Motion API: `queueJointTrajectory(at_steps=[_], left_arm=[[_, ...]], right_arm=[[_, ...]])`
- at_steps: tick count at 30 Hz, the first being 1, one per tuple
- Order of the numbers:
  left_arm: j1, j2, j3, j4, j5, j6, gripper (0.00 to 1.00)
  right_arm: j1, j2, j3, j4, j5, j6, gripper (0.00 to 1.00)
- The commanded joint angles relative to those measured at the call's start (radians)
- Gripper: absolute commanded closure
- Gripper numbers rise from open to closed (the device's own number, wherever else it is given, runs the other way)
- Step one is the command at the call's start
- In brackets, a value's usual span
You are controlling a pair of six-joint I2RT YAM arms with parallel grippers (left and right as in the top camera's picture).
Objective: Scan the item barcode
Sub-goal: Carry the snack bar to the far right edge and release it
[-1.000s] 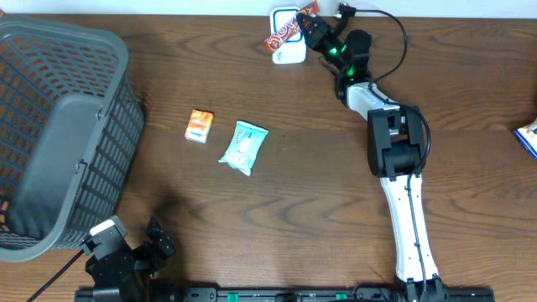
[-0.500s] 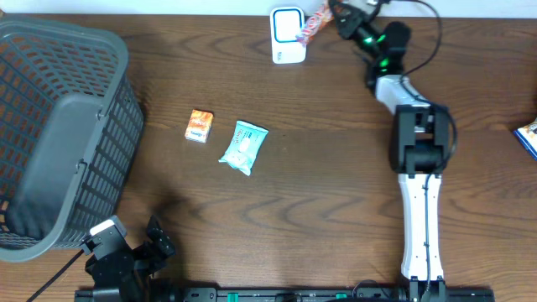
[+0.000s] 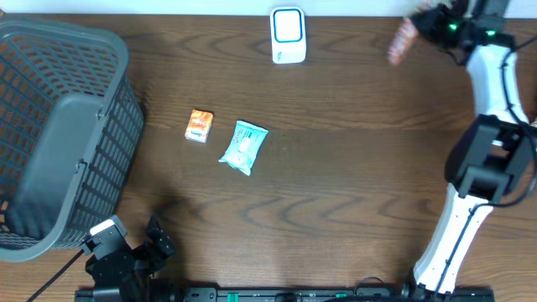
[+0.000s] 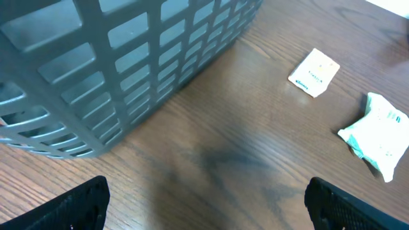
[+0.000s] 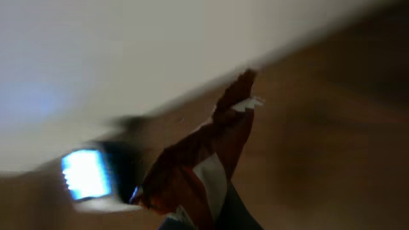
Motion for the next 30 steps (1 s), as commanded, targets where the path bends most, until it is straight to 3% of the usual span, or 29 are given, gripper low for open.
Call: queueJointTrajectory(at_steps=[1, 6, 11, 13, 14, 15, 17, 20, 25, 30], left_arm=[[0.003, -0.001, 0.002, 0.000, -0.005, -0.001, 0.02], [0.003, -0.001, 0.002, 0.000, -0.005, -0.001, 0.02], [0.003, -0.001, 0.002, 0.000, -0.005, -0.001, 0.02], [0.003, -0.001, 0.002, 0.000, -0.005, -0.001, 0.02], [0.003, -0.001, 0.002, 0.000, -0.005, -0.001, 0.02], [0.003, -0.001, 0.002, 0.000, -0.005, -0.001, 0.02], [0.003, -0.001, 0.002, 0.000, -0.005, -0.001, 0.02], [0.003, -0.001, 0.002, 0.000, -0.005, -0.001, 0.02], [0.003, -0.001, 0.002, 0.000, -0.005, -0.001, 0.02], [0.003, -0.001, 0.002, 0.000, -0.005, -0.001, 0.02]], right_arm=[[-0.043, -0.073, -0.002, -0.166, 0.546, -0.222, 0.99], [-0.138, -0.058, -0.005, -0.322, 0.987, -0.223, 0.99], [-0.235, -0.043, -0.010, -0.362, 1.027, -0.312, 0.98], [-0.265, -0.045, -0.009, -0.361, 1.050, -0.311, 0.93], [-0.279, -0.046, -0.009, -0.362, 1.060, -0.311, 0.86], [-0.292, -0.050, -0.009, -0.366, 1.060, -0.311, 0.73], [-0.309, -0.068, -0.009, -0.377, 1.012, -0.311, 0.26], [-0.316, -0.119, -0.008, -0.375, 0.807, -0.311, 0.01], [-0.284, -0.266, -0.008, -0.373, 0.492, -0.293, 0.01], [-0.211, -0.423, -0.008, -0.444, 0.207, -0.165, 0.01]])
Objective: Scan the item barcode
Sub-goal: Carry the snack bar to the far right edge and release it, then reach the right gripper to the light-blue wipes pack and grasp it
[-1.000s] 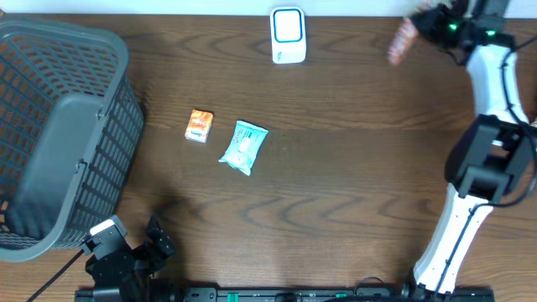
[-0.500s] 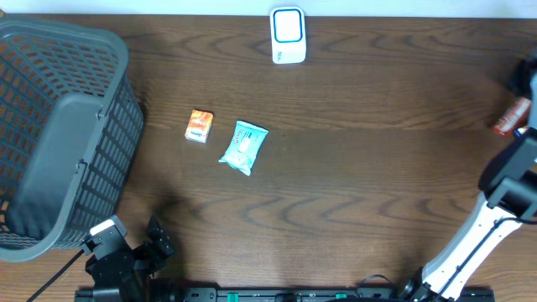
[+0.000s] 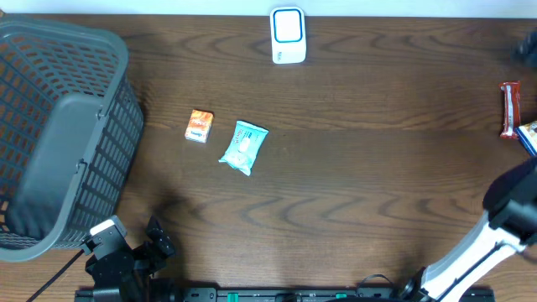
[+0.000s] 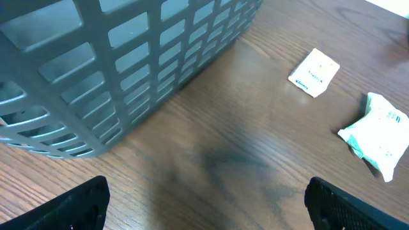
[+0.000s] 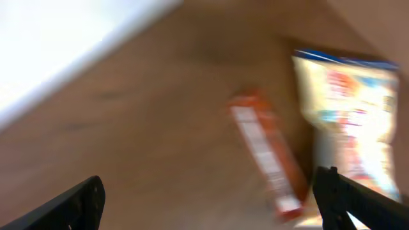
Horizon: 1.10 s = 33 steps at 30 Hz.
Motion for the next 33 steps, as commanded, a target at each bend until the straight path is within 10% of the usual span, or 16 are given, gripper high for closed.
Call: queueJointTrajectory(at_steps=[1, 9, 16, 33], left_arm=[[0.003, -0.001, 0.002, 0.000, -0.006, -0.001, 0.02], [0.003, -0.001, 0.002, 0.000, -0.006, -0.001, 0.02], [0.003, -0.001, 0.002, 0.000, -0.006, -0.001, 0.02], [0.003, -0.001, 0.002, 0.000, -0.006, -0.001, 0.02]], right_arm=[[0.074, -0.138, 0.010, -0.057, -0.323, 0.097, 0.01], [0.401, -0.138, 0.000, -0.288, -0.465, 0.177, 0.01], [0.746, -0.004, -0.004, -0.423, -0.448, -0.056, 0.01], [1.290, 0.276, -0.004, -0.385, 0.075, -0.026, 0.01]])
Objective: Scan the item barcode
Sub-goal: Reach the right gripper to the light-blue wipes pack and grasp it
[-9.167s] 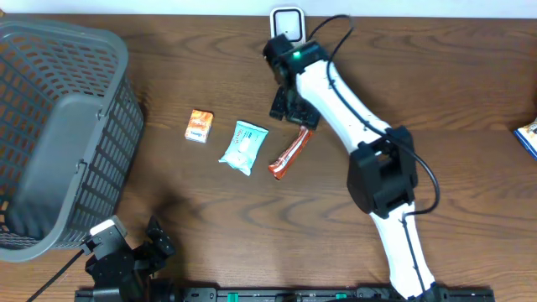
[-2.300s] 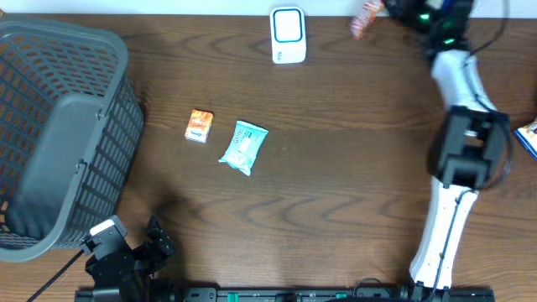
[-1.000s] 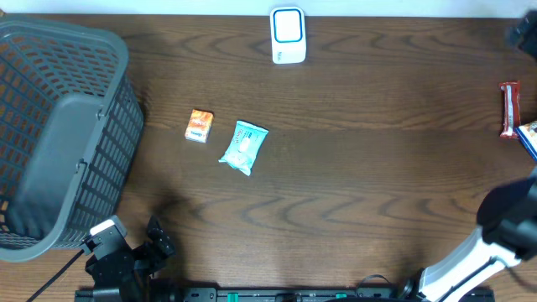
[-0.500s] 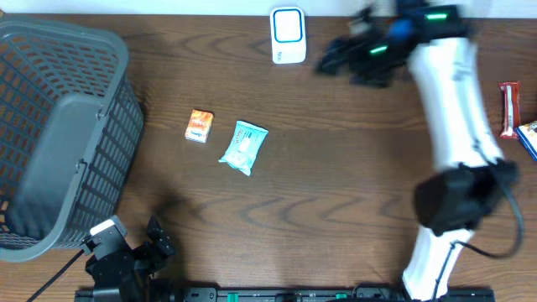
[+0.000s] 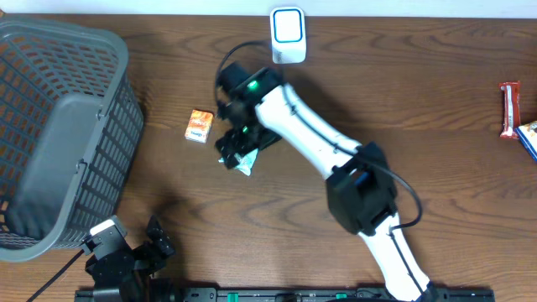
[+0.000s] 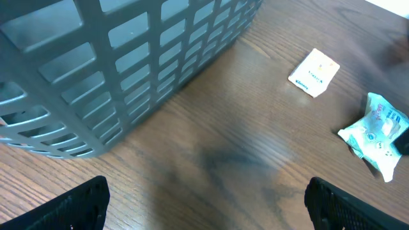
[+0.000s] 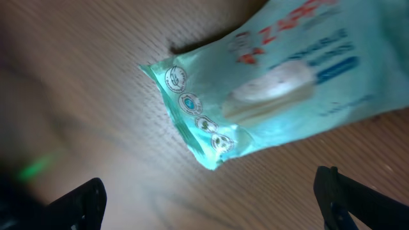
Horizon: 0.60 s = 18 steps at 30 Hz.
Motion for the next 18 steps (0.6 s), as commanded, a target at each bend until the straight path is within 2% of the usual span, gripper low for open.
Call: queueJointTrajectory(at_steps=[1, 8, 15, 18], left_arm=[[0.003, -0.001, 0.002, 0.001, -0.005, -0.001, 0.02], [0.003, -0.001, 0.002, 0.001, -0.005, -0.001, 0.02], [0.003, -0.001, 0.002, 0.001, -0.005, -0.001, 0.02], [0.003, -0.001, 0.002, 0.001, -0.005, -0.001, 0.02]], right_arm=[[0.052, -0.005, 0.000, 0.002, 0.242, 0.057, 0.01], [0.193, 0.004, -0.001, 0.037, 0.587, 0.070, 0.01], [0.243, 0.068, -0.003, 0.119, 0.666, 0.071, 0.01], [0.248, 0.105, -0.003, 0.119, 0.668, 0.077, 0.05]])
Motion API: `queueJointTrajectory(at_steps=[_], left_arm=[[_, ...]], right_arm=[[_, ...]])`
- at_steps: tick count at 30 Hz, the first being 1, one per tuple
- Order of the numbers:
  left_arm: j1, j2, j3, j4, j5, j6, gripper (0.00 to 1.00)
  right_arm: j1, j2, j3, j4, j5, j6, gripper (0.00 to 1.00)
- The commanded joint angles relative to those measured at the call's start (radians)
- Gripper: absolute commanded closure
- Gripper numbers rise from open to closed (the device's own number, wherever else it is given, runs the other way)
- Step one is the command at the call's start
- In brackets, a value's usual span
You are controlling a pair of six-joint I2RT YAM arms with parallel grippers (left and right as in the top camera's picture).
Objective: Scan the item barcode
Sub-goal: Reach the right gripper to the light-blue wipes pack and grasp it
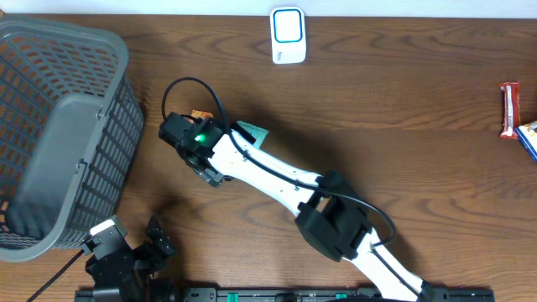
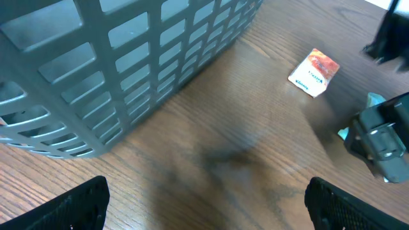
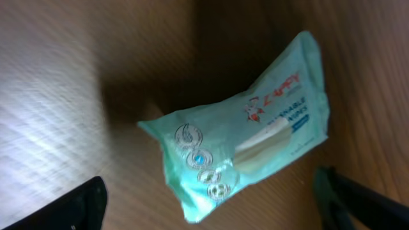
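Observation:
A teal wipes packet (image 3: 255, 150) lies flat on the brown table, printed side up. My right gripper (image 3: 208, 191) hovers open just above it, one dark finger (image 3: 67, 207) on each side of the packet's near end, touching nothing. In the overhead view the right arm (image 1: 268, 168) covers most of the packet, leaving one teal corner (image 1: 252, 130). The white scanner with a blue-lit face (image 1: 287, 35) stands at the table's back edge. My left gripper (image 2: 208, 195) rests open and empty at the front left.
A grey plastic basket (image 1: 59, 126) fills the left side. A small orange packet (image 2: 314, 72) lies just beyond the right wrist. A red snack bar (image 1: 509, 109) and a blue-white bag (image 1: 529, 136) lie at the far right edge.
My right wrist has moved from the packet's back side to its left side, nearer the basket, with the arm now lying across the packet. The gripper stays open; the packet has not moved.
My right gripper first held a red-brown snack bar up at the back right. Then the bar lay at the table's right edge and the gripper was open. It then stood open over the teal wipes packet, where it still is. The left arm never moved.

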Motion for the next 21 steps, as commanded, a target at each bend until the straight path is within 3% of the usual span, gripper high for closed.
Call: queueJointTrajectory(at_steps=[1, 8, 13, 15, 20, 21], left_arm=[[0.003, -0.001, 0.002, 0.000, -0.006, -0.001, 0.02], [0.003, -0.001, 0.002, 0.000, -0.006, -0.001, 0.02], [0.003, -0.001, 0.002, 0.000, -0.006, -0.001, 0.02], [0.003, -0.001, 0.002, 0.000, -0.006, -0.001, 0.02], [0.003, -0.001, 0.002, 0.000, -0.006, -0.001, 0.02], [0.003, -0.001, 0.002, 0.000, -0.006, -0.001, 0.02]], right_arm=[[0.004, 0.072, -0.001, 0.003, 0.070, 0.017, 0.07], [0.046, 0.123, -0.001, 0.066, 0.251, 0.017, 0.17], [0.054, 0.175, -0.001, 0.079, 0.301, 0.017, 0.34], [0.055, 0.203, -0.001, 0.042, 0.301, 0.039, 0.49], [0.054, 0.228, -0.001, -0.006, 0.273, 0.066, 0.62], [0.052, 0.228, -0.001, -0.017, 0.251, 0.068, 0.91]])
